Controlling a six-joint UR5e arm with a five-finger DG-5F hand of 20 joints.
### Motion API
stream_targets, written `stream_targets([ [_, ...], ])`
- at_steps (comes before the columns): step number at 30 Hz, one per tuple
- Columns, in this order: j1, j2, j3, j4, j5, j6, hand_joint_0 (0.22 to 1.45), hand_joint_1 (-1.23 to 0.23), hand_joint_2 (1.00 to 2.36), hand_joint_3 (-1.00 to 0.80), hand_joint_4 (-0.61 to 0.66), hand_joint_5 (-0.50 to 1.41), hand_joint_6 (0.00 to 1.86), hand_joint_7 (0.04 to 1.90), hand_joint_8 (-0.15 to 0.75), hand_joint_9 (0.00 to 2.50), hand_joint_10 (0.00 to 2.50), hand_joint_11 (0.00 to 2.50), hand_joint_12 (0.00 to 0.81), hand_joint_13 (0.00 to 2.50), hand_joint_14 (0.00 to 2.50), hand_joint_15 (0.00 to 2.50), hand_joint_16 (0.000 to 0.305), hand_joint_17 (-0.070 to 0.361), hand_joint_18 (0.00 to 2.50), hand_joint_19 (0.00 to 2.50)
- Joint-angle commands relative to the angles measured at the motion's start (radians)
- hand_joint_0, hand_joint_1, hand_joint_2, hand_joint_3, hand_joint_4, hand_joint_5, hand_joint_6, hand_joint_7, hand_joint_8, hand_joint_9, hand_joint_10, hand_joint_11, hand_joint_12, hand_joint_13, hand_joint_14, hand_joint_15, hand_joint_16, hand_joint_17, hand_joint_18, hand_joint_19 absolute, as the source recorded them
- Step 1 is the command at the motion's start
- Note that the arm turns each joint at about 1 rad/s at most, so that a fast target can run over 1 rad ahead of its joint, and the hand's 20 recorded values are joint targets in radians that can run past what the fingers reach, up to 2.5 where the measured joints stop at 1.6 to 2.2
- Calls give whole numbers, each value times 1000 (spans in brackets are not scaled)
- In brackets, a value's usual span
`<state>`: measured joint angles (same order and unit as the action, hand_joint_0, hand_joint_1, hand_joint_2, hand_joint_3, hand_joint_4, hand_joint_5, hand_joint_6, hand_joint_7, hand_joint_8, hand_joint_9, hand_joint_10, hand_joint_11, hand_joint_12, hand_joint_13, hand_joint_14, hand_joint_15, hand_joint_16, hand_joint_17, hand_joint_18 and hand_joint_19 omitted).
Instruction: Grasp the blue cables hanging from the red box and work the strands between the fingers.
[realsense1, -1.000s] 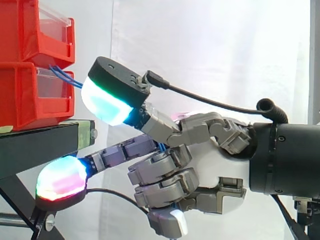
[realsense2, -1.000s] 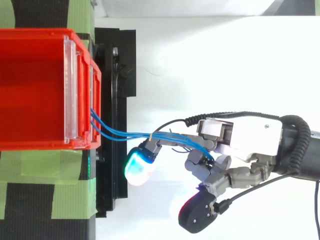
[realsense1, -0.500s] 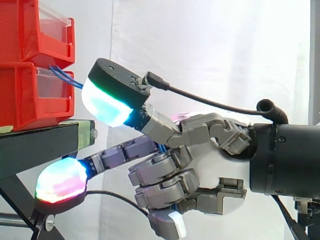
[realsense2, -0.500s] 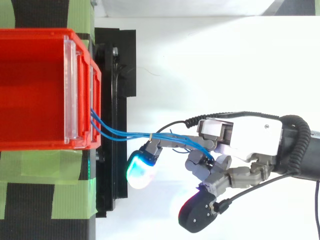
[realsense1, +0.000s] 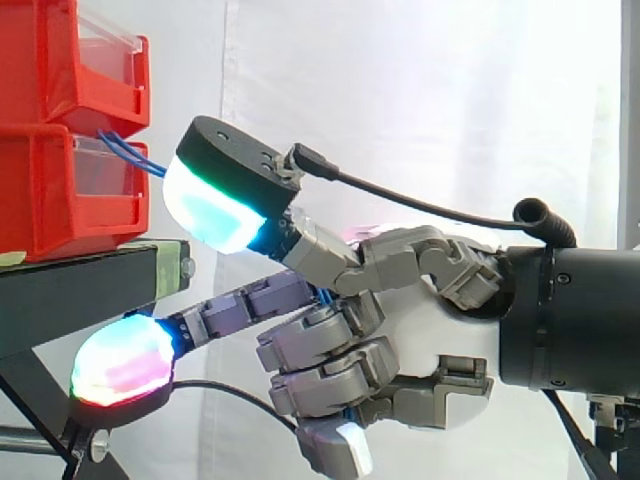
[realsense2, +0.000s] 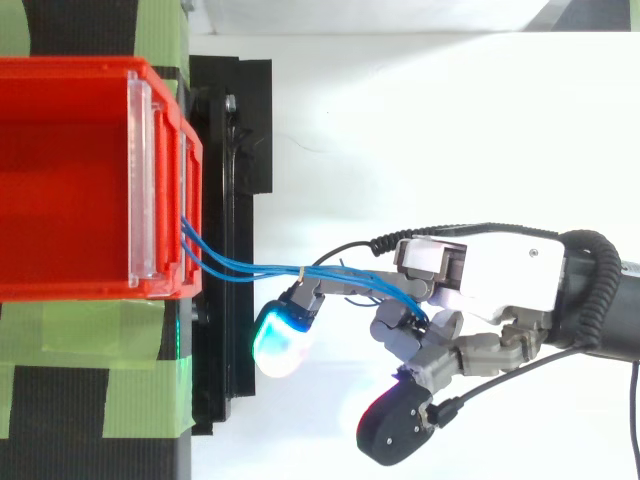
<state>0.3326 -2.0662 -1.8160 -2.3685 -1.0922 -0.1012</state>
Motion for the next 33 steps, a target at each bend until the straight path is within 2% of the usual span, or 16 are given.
stream_targets([
  [1,0,0,0,0,0,0,766,-561,1001,-988,287,83,7,1141,561,1351,2500,2500,711,1752,2500,1929,211,158,1987,718],
  [33,-1,0,0,0,0,0,768,-558,1001,-981,285,80,7,1137,558,1344,2500,2500,694,1729,2500,1916,206,155,1970,705],
])
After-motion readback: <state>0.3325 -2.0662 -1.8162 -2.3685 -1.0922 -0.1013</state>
